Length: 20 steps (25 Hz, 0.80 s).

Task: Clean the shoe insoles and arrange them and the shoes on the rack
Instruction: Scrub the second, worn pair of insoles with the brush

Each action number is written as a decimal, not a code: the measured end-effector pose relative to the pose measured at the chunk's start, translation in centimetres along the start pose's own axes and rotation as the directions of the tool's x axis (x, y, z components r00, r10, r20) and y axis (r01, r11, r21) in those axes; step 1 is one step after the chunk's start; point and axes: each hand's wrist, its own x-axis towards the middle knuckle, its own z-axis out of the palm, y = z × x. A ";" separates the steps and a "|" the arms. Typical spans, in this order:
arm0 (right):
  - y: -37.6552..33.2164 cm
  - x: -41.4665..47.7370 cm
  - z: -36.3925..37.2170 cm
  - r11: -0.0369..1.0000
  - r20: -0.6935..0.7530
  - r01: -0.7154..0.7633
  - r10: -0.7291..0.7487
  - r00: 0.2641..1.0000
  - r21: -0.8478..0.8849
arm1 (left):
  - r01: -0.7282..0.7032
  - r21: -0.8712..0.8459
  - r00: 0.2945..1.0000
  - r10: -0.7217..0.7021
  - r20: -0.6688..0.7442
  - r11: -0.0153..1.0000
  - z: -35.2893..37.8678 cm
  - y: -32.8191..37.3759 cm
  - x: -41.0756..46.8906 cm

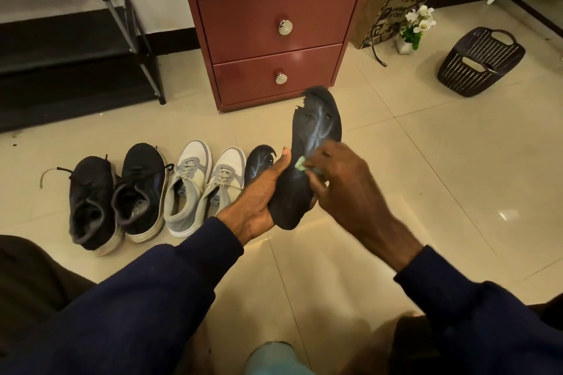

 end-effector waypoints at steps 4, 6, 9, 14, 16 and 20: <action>-1.9 -0.7 0.1 0.964 0.259 0.086 -0.153 0.954 0.252 | 0.006 0.008 1.000 -0.006 -0.002 1.000 -0.7 0.2 0.1; -0.1 -0.1 -0.2 0.995 0.139 0.014 -0.027 0.990 0.094 | -0.026 -0.008 1.000 0.026 0.012 1.000 -0.6 0.3 0.2; -1.1 -0.9 0.0 0.995 0.147 0.012 -0.027 0.989 0.102 | -0.041 -0.009 0.999 0.041 0.021 0.999 -0.7 0.5 0.4; -0.2 -0.8 -0.1 0.993 0.112 -0.017 0.004 0.994 0.117 | -0.029 -0.049 0.997 0.032 0.067 0.998 -1.0 0.5 0.4; 0.1 -0.7 -0.2 0.997 0.010 -0.069 0.069 0.998 0.022 | -0.046 -0.052 0.998 0.048 0.039 0.998 -1.1 0.5 0.6; -3.0 -1.8 0.2 0.970 0.183 0.048 -0.094 0.979 0.239 | -0.011 -0.015 0.999 0.012 0.050 1.000 -1.4 0.3 0.9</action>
